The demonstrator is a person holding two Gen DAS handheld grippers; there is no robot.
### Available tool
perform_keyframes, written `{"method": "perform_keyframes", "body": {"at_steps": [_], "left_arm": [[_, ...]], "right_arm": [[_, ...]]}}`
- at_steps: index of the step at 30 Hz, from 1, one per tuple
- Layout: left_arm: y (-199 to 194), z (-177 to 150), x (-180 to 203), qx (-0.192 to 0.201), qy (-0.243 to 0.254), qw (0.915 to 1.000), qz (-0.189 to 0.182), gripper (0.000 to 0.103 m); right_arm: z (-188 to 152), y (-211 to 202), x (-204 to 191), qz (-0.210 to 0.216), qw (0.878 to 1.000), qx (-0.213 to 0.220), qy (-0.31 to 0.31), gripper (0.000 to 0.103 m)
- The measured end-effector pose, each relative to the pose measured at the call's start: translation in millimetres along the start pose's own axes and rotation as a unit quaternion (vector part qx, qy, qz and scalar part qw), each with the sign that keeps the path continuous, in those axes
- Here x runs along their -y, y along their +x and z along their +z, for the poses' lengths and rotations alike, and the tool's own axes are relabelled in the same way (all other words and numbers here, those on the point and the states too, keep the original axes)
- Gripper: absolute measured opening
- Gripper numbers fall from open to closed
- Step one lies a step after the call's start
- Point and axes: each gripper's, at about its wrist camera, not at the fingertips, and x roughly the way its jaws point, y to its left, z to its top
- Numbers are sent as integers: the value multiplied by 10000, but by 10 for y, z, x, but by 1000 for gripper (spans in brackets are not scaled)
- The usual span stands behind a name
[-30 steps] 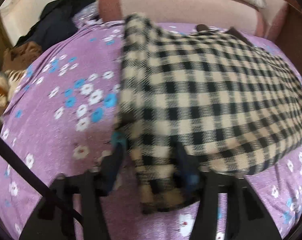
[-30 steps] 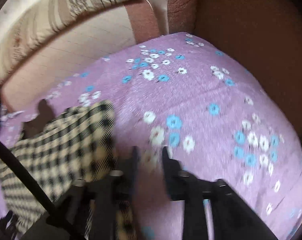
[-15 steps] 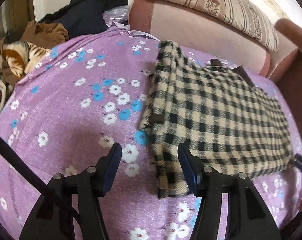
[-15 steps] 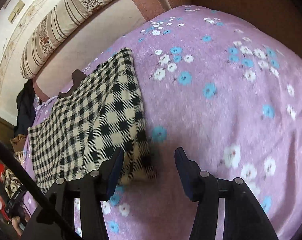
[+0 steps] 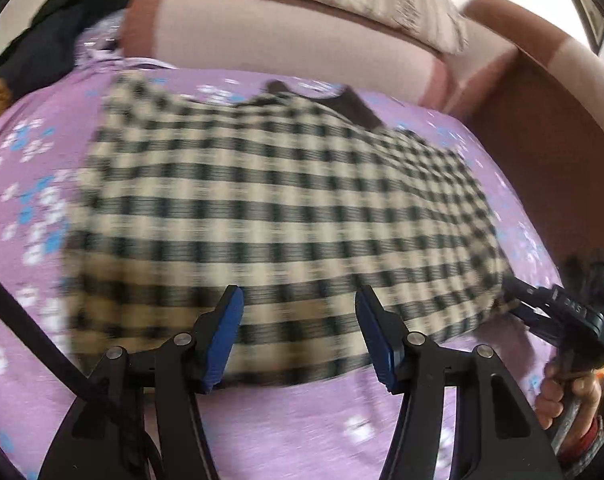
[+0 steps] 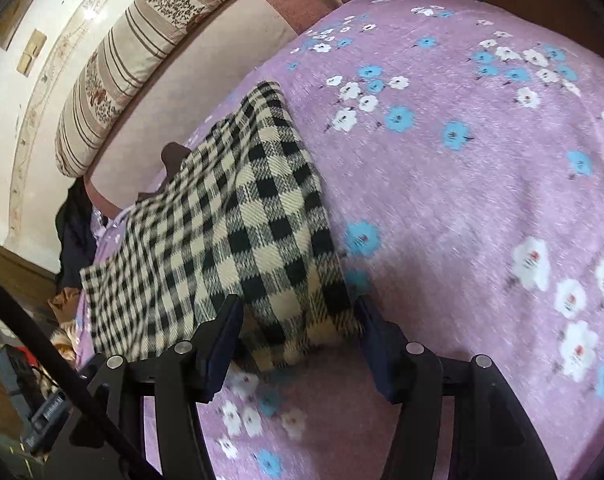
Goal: Fold large clothes
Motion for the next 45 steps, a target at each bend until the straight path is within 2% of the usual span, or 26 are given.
{"method": "perform_keyframes", "body": {"at_steps": [2,4,6,8,12,13,14,17,22,28,33,37,39,42,45], "left_arm": [[140,-26,177,-132,57,9999,-40,54],[301,-75,294,-324,181,9992,132,46],[422,-113,300,-420,180,9984,329,43],[456,-137,249,-336,61,9988,341,43],[438,-184,279,-210,172,9982,533,43],[433,-201,289,-164,200,9980,574,43],[427,-220,300,-124,215,9979,597,43],[449,-240,339,-73,187,9980,594,43],[449,-242,352,-7,158,9982,583,43],[348,-335,294,96,103,9987,482,43],[-2,-362,6,-127,-368,9990,235,41],[-452,-353,-400,120,-506,9977,443,41],[-611,-325,-650,236,-747,9959,446,41],[-765,-255,-1066,343,-1331,9900,313,42],[-879,-193,-1435,513,-1922,9797,239,42]], "right_arm": [[33,38,11,96,9999,24,68,63],[90,89,21,214,9996,62,163,63],[156,162,20,289,9994,85,192,63],[199,222,-6,287,9994,133,142,63],[259,322,-117,142,9997,202,0,63],[271,341,-152,42,9998,198,-67,55],[278,367,-213,-143,9996,184,-188,33],[296,404,-333,-311,9988,96,-377,11],[364,318,-571,-86,9985,146,-519,9],[326,225,-1190,345,9942,114,-1011,8],[160,250,-1657,586,9874,-41,-1471,8],[32,338,-1967,782,9828,-157,-1667,8],[-38,411,-2109,847,9804,-243,-1762,8],[-182,529,-2331,886,9752,-386,-1990,8],[-335,658,-2532,873,9697,-555,-2213,8]]}}
